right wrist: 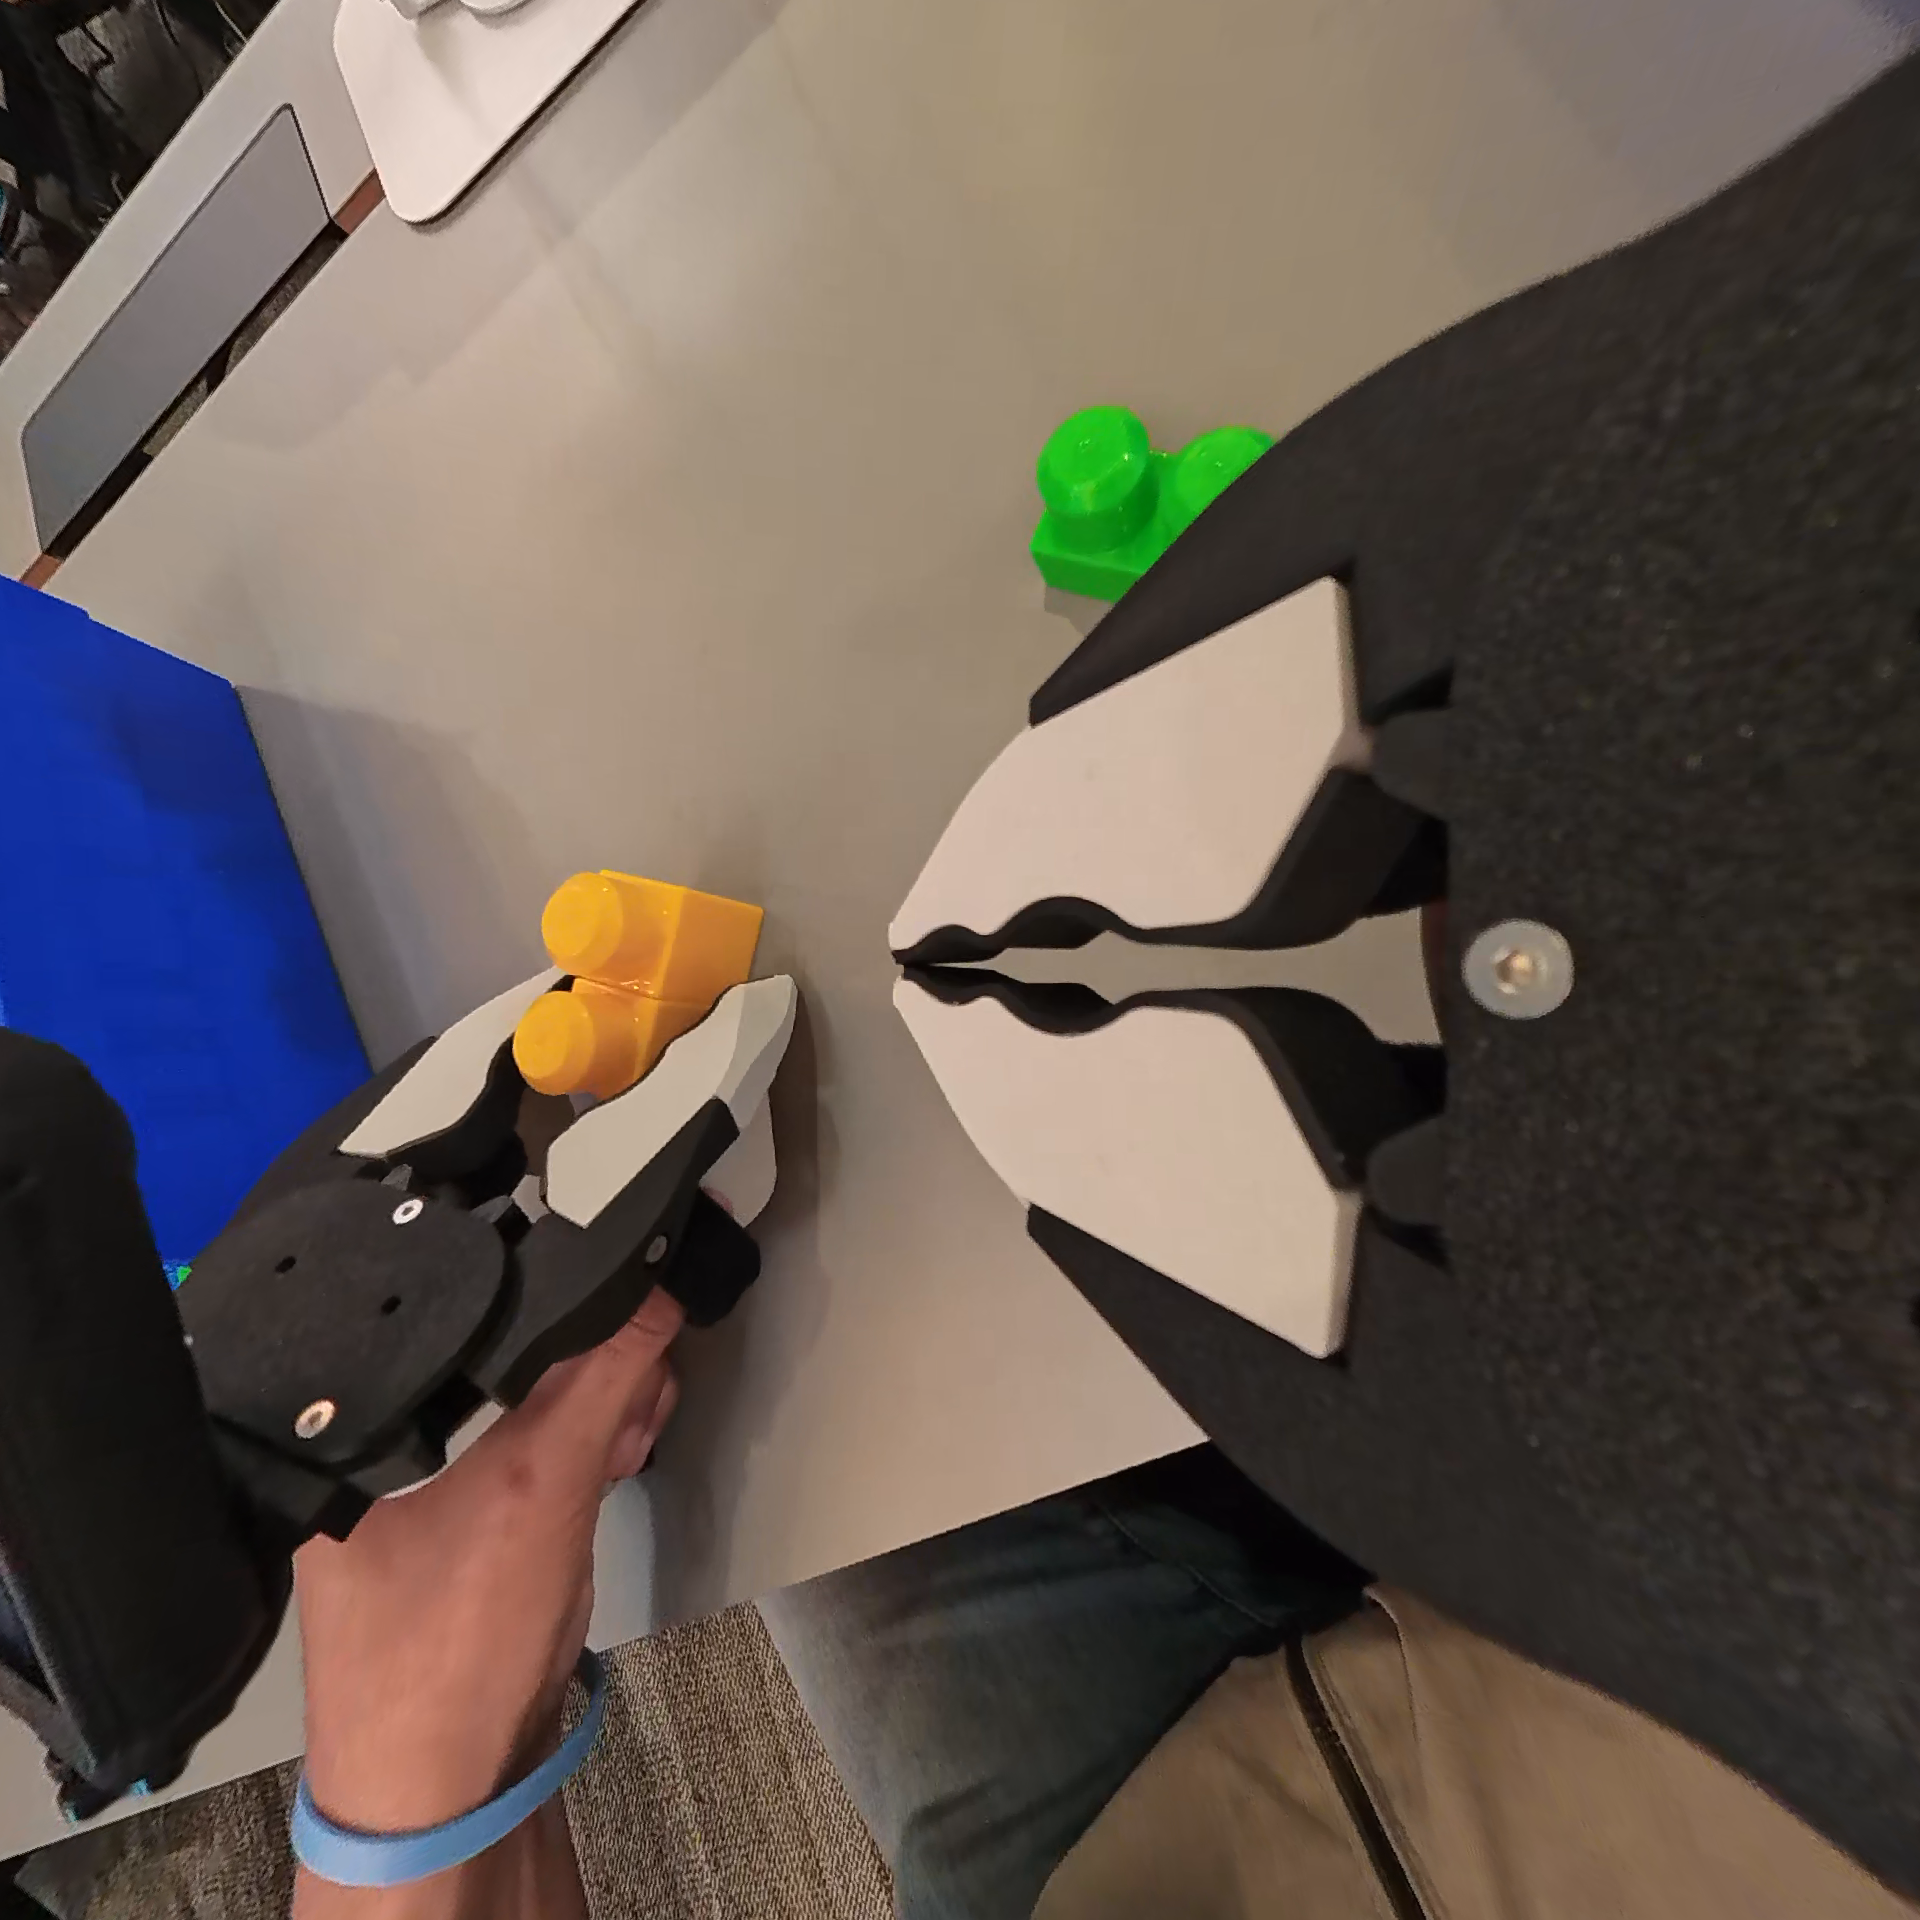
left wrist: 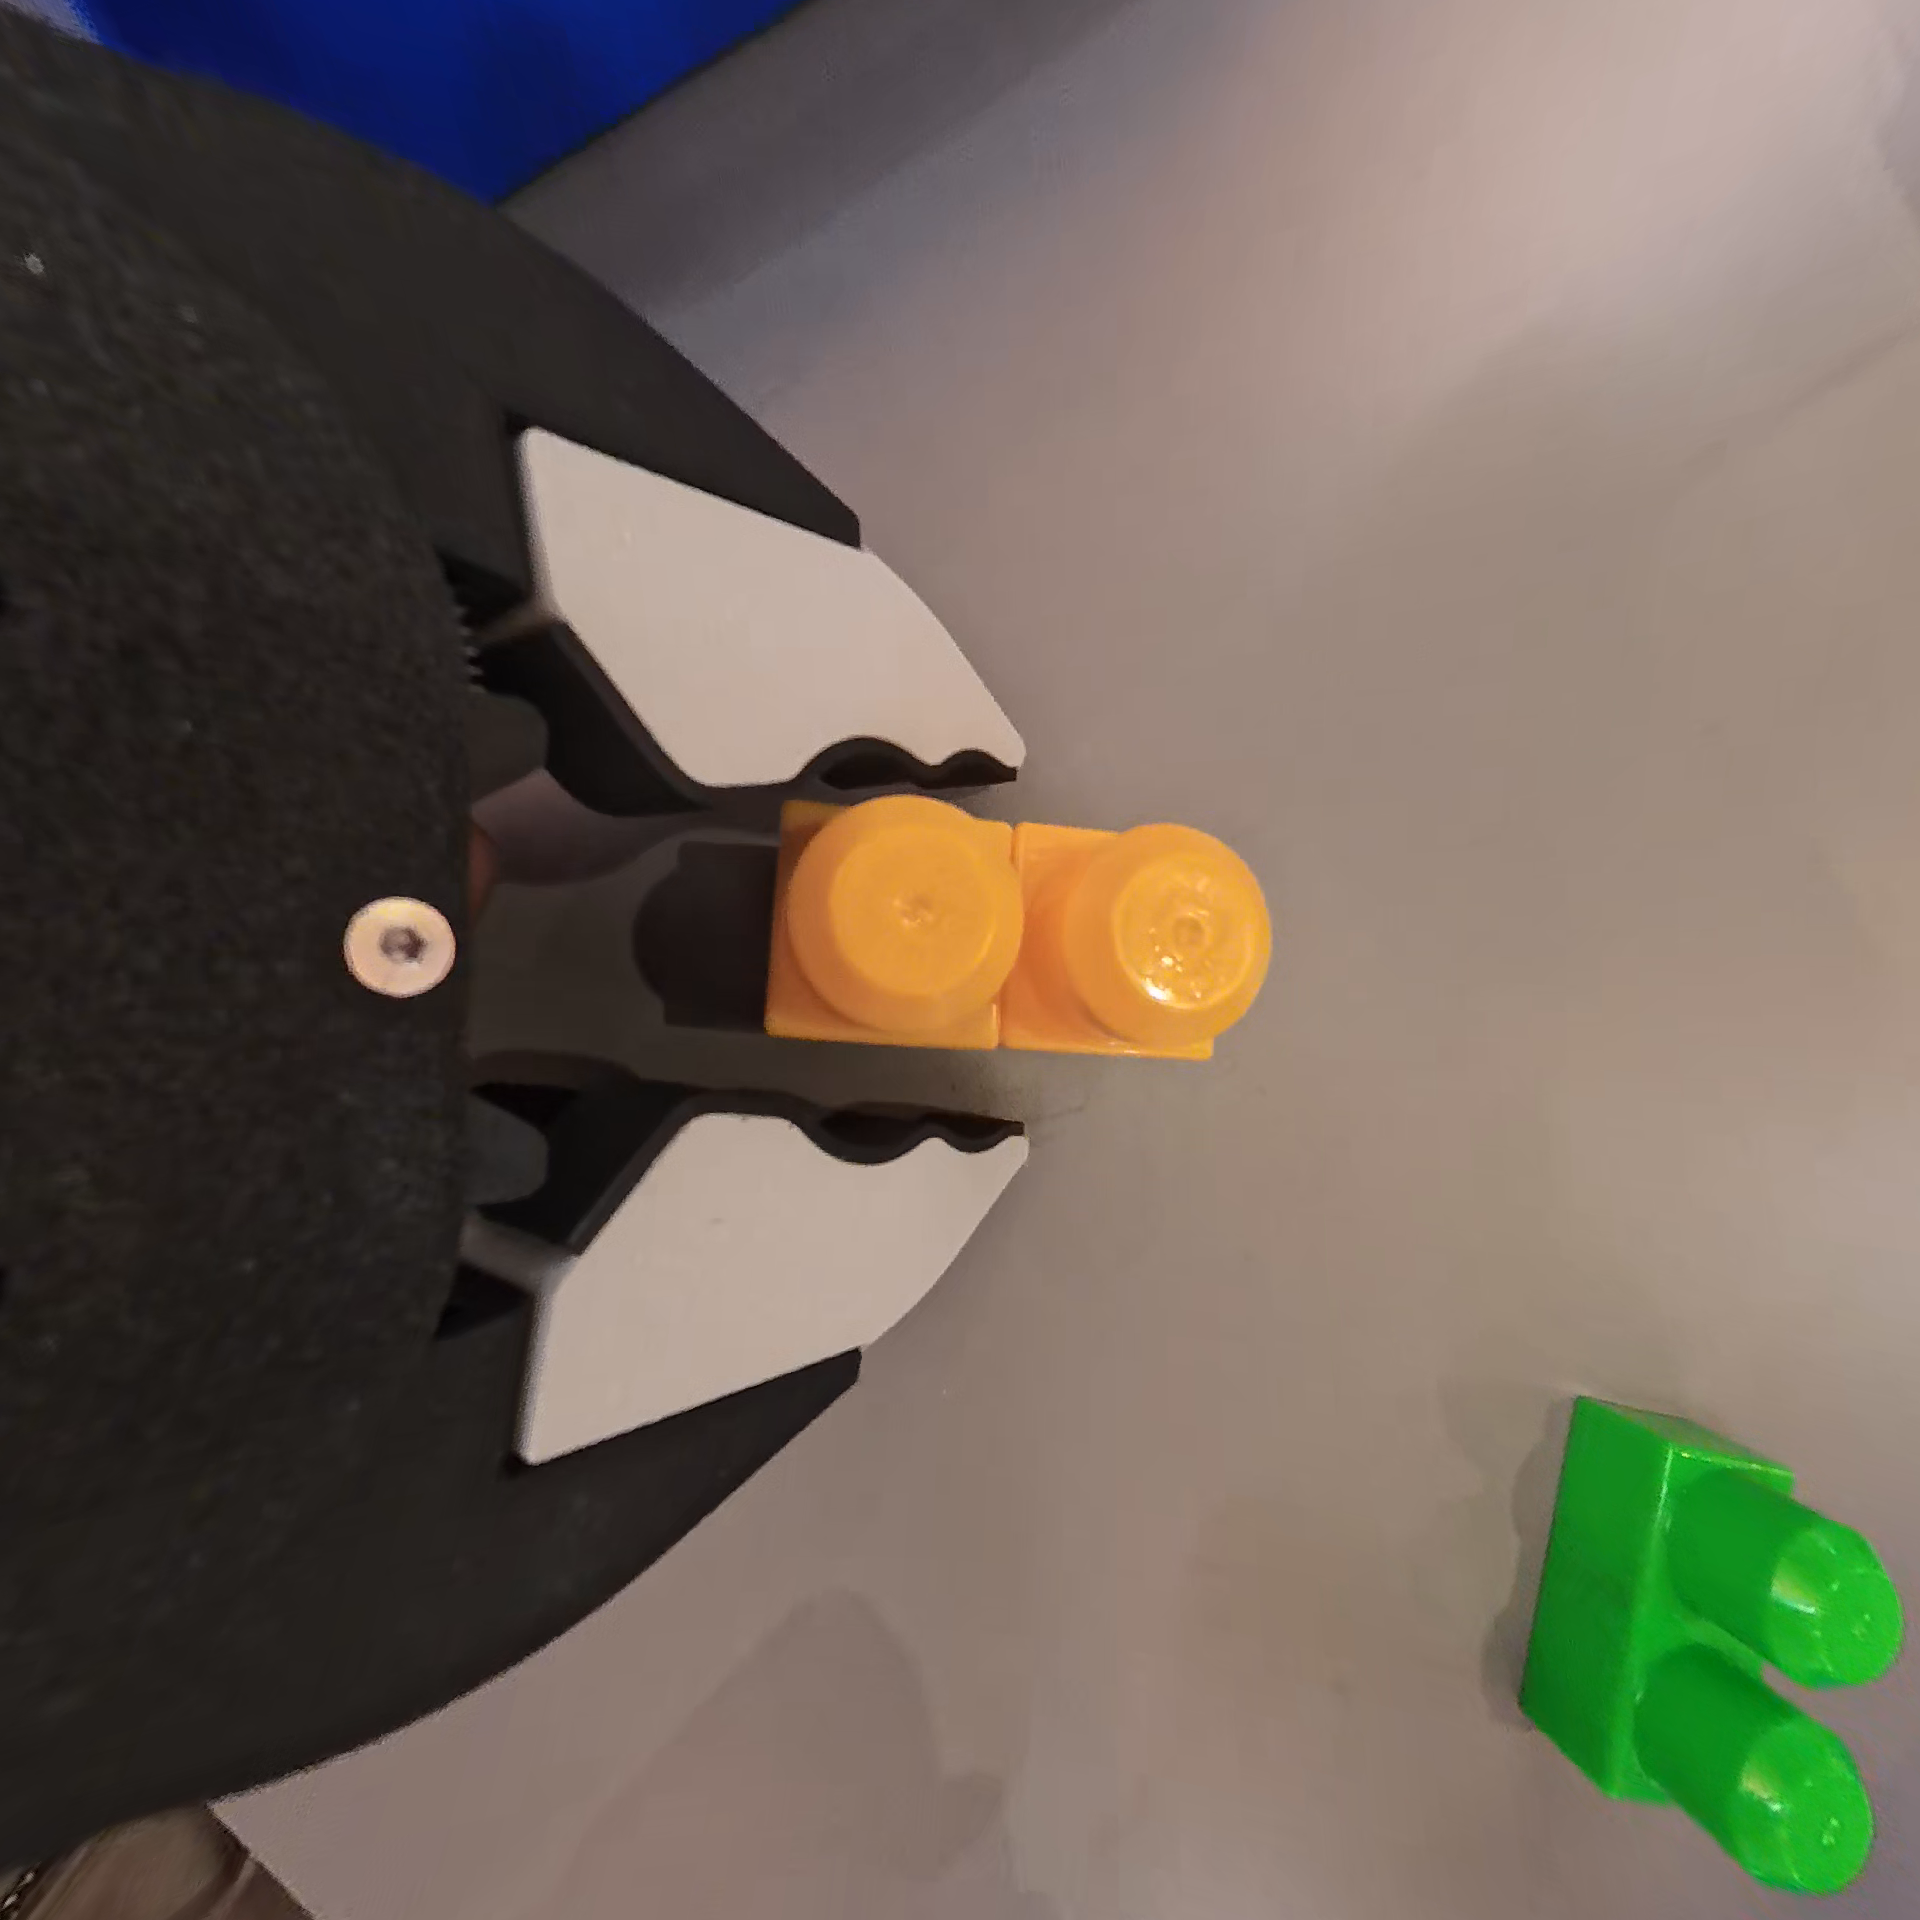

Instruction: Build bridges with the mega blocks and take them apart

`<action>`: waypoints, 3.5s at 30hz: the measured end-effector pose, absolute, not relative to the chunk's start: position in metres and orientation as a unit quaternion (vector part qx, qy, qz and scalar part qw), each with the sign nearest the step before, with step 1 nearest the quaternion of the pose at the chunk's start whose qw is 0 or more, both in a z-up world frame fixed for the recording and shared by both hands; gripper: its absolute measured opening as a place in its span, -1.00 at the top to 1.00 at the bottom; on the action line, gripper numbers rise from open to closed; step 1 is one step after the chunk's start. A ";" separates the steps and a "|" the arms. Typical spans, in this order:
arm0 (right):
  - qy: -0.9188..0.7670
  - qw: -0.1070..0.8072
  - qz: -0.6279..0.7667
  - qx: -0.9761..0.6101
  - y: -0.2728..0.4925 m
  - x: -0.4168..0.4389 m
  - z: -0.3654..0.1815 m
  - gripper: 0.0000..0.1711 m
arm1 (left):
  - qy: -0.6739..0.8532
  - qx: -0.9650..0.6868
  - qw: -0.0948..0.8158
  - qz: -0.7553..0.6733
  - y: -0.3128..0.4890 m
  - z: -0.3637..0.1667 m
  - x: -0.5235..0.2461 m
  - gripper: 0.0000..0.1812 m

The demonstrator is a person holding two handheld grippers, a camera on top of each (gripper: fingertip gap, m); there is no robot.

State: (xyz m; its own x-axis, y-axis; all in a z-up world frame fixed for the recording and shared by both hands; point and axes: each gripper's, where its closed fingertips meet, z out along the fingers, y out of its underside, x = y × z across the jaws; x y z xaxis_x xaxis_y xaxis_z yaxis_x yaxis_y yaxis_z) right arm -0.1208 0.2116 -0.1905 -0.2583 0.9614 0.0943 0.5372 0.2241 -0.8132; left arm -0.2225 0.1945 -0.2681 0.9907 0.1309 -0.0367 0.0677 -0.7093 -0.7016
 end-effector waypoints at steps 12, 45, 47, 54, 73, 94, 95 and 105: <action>-0.722 0.309 0.335 -0.520 0.210 -0.119 -0.192 1.00 | -0.064 -0.924 0.376 0.030 0.196 -0.268 -0.226 0.45; -0.722 0.312 0.336 -0.518 0.213 -0.113 -0.184 1.00 | -0.045 -0.927 0.372 0.024 0.198 -0.270 -0.223 0.49; -0.722 0.312 0.336 -0.518 0.213 -0.113 -0.184 1.00 | -0.039 -0.927 0.373 0.026 0.199 -0.270 -0.222 0.47; -0.723 0.312 0.336 -0.517 0.212 -0.113 -0.183 1.00 | -0.042 -0.926 0.375 0.029 0.203 -0.269 -0.225 0.42; -0.725 0.312 0.334 -0.516 0.212 -0.112 -0.183 1.00 | -0.054 -0.926 0.373 0.038 0.208 -0.269 -0.230 0.55; -0.725 0.316 0.332 -0.514 0.214 -0.109 -0.179 1.00 | -0.060 -0.925 0.373 0.041 0.210 -0.269 -0.230 0.55; -0.726 0.315 0.331 -0.514 0.214 -0.109 -0.179 1.00 | -0.063 -0.925 0.373 0.041 0.210 -0.269 -0.231 0.55; -0.728 0.314 0.330 -0.513 0.213 -0.108 -0.179 1.00 | -0.063 -0.928 0.365 0.031 0.212 -0.270 -0.228 0.43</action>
